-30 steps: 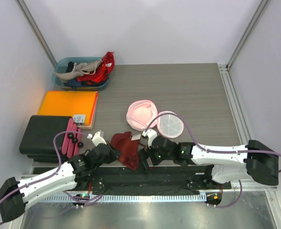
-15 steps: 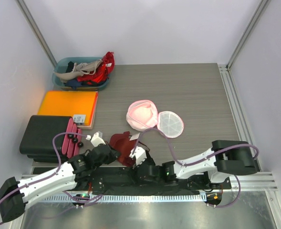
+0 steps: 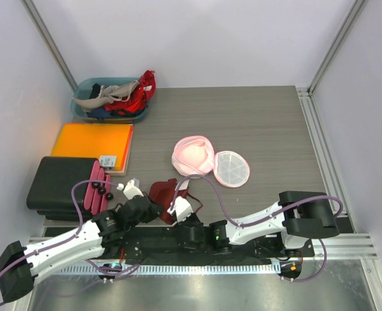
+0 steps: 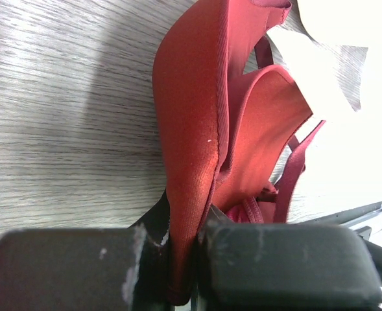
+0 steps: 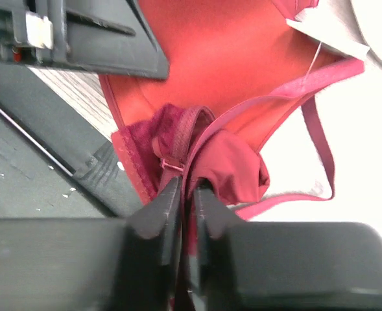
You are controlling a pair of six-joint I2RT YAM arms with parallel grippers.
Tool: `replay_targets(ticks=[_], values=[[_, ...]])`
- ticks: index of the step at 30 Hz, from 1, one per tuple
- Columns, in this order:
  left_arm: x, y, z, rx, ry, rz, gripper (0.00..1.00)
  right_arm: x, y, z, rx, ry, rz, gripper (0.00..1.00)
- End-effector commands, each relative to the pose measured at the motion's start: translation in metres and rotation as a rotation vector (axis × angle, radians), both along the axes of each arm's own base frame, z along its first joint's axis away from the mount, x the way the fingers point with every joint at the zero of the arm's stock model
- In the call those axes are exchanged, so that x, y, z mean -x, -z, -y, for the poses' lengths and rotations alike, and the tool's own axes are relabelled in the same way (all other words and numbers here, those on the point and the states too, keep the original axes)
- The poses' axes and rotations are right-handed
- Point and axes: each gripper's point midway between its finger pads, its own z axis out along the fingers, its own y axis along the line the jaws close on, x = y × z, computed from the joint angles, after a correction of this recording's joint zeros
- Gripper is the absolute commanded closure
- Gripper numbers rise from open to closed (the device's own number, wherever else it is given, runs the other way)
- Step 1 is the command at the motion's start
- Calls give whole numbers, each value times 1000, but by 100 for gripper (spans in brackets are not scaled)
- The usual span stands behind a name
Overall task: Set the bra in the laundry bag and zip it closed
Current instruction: Adjust the bra at the center of the board.
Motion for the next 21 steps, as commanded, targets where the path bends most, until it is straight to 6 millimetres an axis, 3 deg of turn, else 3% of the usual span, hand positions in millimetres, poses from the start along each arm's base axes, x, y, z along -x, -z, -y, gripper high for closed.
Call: replay_targets(ticks=[1,5,9,12,14,15,17,18,21], values=[[4,6,-3,-11,14,-1,99,-14,-39,-19,-110,7,31,91],[6,6,-5,-25,26,-1,94,-27,-40,-31,-164,-12,-48,96],[6,0,-8,-51,37,5,61,-51,-46,-37,-221,-9,-119,97],[8,-6,-14,-63,24,2,41,-53,-51,-45,-219,-61,-151,97],[11,-7,-22,-88,10,-11,37,-52,-50,-50,-218,-111,-196,97],[9,-20,-22,-64,2,10,35,-53,-49,-50,-218,-117,-204,97],[9,-24,-34,-83,-45,7,5,-48,-49,-52,-219,-167,-241,97],[7,-33,-36,-68,-69,17,0,-47,-48,-52,-213,-184,-243,96],[9,-42,-55,-80,-158,5,0,-44,-46,-47,-200,-205,-260,94]])
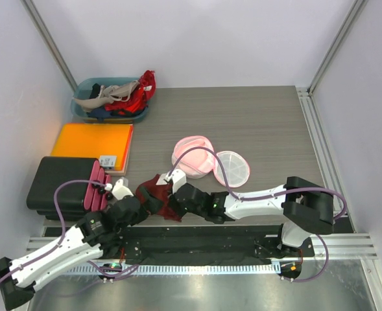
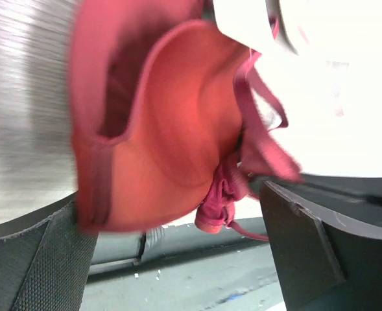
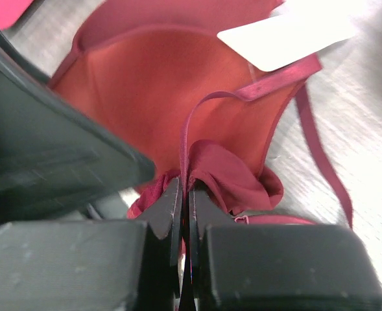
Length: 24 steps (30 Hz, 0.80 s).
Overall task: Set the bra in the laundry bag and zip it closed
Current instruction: Adjust the bra at the center of the board.
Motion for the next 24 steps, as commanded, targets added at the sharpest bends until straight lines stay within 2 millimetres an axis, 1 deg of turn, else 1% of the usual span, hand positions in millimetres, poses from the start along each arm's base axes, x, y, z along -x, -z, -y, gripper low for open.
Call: replay_targets(ticks=[1,2,3,5,6,7,8,9,10,11,12,14,15,16,17,19,20,22,23,24], values=[[-1,-17,-36,-65,-152,-5,0,12,-18,-9,-47,-111,-24,94],[1,-16,-43,-92,-170,-13,0,11,-17,-7,-46,-113,-26,93],[-4,-24,-50,-102,-209,9,0,11,-17,-6,-45,-120,-29,92],[-3,-22,-63,-157,-260,-9,0,10,-16,-5,-41,-132,-37,92],[-6,-30,-64,-162,-276,-1,0,9,-17,-4,-44,-136,-44,91],[-6,-30,-67,-184,-291,-2,0,8,-18,-4,-47,-137,-43,91],[-7,-28,-69,-221,-299,-20,0,9,-19,-4,-50,-143,-44,91],[-8,-30,-68,-224,-310,-27,0,7,-19,-4,-50,-144,-48,91],[-9,-29,-69,-245,-313,-26,0,10,-19,-5,-53,-162,-56,91],[-10,-24,-71,-292,-318,-40,0,10,-18,-6,-49,-172,-56,91],[-12,-24,-71,-314,-313,-34,0,10,-18,-7,-48,-172,-58,90],[-23,-27,-65,-322,-306,14,0,9,-19,-8,-51,-177,-59,90],[-25,-21,-65,-345,-301,15,0,8,-19,-8,-55,-177,-60,90],[-32,-24,-56,-333,-268,52,0,8,-18,-8,-55,-179,-63,90],[-33,-18,-51,-347,-225,65,0,9,-19,-8,-56,-182,-66,90],[-42,-20,-43,-360,-165,124,0,7,-18,-3,-56,-178,-69,90],[-42,-17,-41,-369,-142,136,0,6,-18,-2,-60,-174,-72,90],[-46,-21,-35,-358,-104,171,0,5,-18,3,-59,-169,-71,90],[-45,-18,-36,-375,-78,180,0,3,-19,5,-62,-160,-72,90],[-44,-17,-34,-365,-64,185,0,9,-19,6,-71,-186,-89,90]])
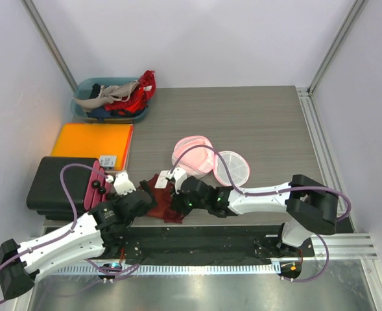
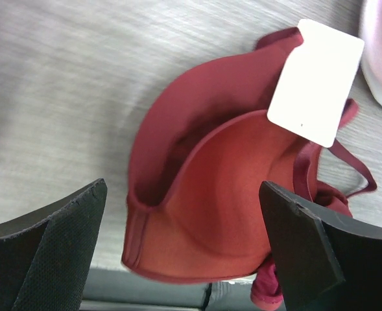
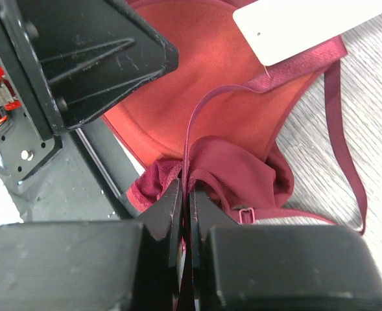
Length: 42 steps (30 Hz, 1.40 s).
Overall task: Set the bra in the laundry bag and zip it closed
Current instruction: Adjust the bra at the center of the board.
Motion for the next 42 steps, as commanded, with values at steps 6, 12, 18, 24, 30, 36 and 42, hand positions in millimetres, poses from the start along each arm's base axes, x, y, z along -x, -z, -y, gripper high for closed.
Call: replay_targets(ticks=[6,12,18,24,30,36,42], values=[[-21,-4,17,24,126,131,0,2,-29,1,-102,-44,2,90],[-26,9,30,24,168,41,25,1,-29,3,-106,-42,-3,90],[-30,6,47,51,216,30,77,2,-31,11,-107,-25,-6,90],[-16,11,77,193,299,-40,85,3,-39,20,-117,18,-26,89],[-6,20,95,346,287,-85,89,-13,-42,7,-83,74,-57,89],[-4,32,94,350,269,-109,91,-7,-25,-3,41,67,-170,51],[0,41,93,360,260,-124,92,15,-38,17,85,37,-246,27]])
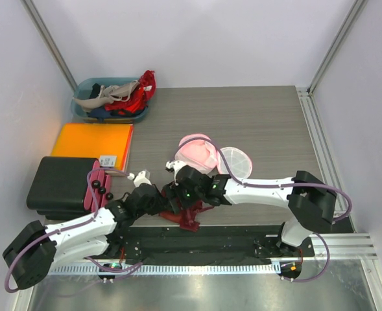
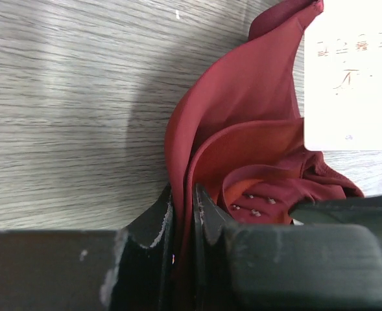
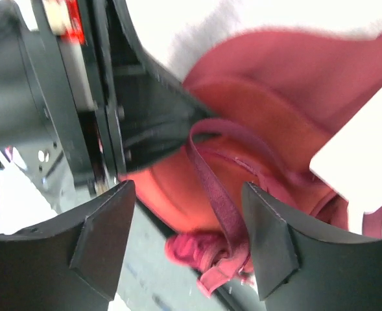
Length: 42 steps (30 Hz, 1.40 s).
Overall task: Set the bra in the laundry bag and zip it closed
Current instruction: Adjust the bra at the center of the board.
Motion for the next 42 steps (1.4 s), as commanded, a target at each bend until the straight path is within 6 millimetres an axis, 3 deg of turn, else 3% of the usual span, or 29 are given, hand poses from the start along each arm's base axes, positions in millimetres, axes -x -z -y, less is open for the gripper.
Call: replay_targets(ticks=[1,9,12,16,21,26,28,29,31,37,39,41,42], values=[[5,9,-1,14,-2,-25,92,22,-27,16,0,-32,-66,26],[8,9,-5,27,-28,-36,92,32,-69,45,-33,-25,-35,11],[10,10,-7,21,-30,-41,92,32,-69,60,-10,-5,-15,5],[10,10,-7,24,-34,-43,92,49,-40,80,-19,-56,22,3],[10,14,-8,18,-36,-53,92,70,-17,80,-65,-76,183,3],[10,16,-7,15,-37,-58,92,68,10,74,-113,-41,290,4],[10,15,-7,17,-34,-57,92,56,13,72,-93,-5,336,6],[10,15,-6,17,-34,-57,92,55,24,71,-59,-6,342,9],[10,14,-6,20,-34,-55,92,56,24,61,-85,-14,349,17],[11,13,-6,23,-32,-57,92,54,40,46,-72,-27,365,26],[11,13,-6,24,-28,-58,93,54,41,40,-77,-35,362,47],[12,13,-7,25,-29,-59,92,58,41,37,-78,-51,346,60],[13,13,-7,25,-29,-59,93,58,39,37,-79,-47,346,77]])
